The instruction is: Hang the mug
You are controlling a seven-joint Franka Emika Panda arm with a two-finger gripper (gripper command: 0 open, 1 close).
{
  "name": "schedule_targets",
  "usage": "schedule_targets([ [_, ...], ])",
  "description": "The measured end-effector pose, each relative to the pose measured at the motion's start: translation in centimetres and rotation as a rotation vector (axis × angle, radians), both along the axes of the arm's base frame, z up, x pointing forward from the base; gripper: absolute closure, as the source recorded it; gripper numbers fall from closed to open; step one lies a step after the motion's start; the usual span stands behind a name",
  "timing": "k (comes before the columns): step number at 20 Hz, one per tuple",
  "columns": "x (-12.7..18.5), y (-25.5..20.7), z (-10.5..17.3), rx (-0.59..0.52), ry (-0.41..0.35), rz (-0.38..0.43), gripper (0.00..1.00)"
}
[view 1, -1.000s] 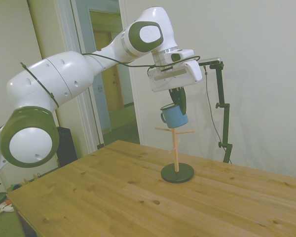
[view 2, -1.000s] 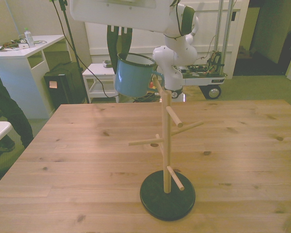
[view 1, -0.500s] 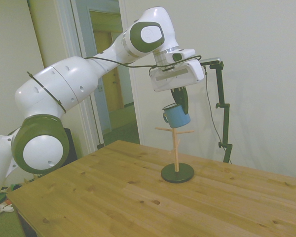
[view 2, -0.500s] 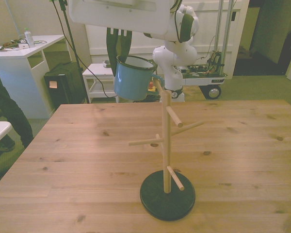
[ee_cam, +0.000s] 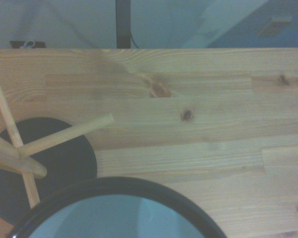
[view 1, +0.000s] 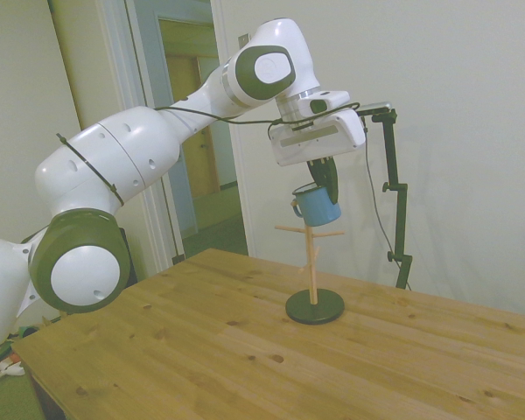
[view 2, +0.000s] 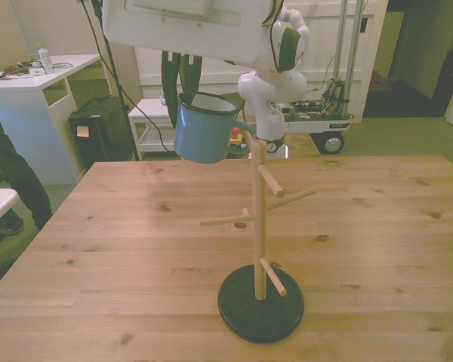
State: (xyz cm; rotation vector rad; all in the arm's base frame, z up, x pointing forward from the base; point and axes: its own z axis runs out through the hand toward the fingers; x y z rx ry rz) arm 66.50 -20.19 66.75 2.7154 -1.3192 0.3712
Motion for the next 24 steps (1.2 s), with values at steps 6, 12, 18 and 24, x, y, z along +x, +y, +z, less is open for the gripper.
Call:
schedule_targets([
  [6,0.08,-0.02,-0.17,0.000,0.003,0.003,0.00],
  [12,0.35,-0.09,-0.73,0.001,0.011,0.005,0.00],
  [18,0.40,-0.14,-0.86,0.001,0.012,0.004,0.00],
  [24,0.36,-0.22,-0.82,0.001,0.011,0.003,0.00],
])
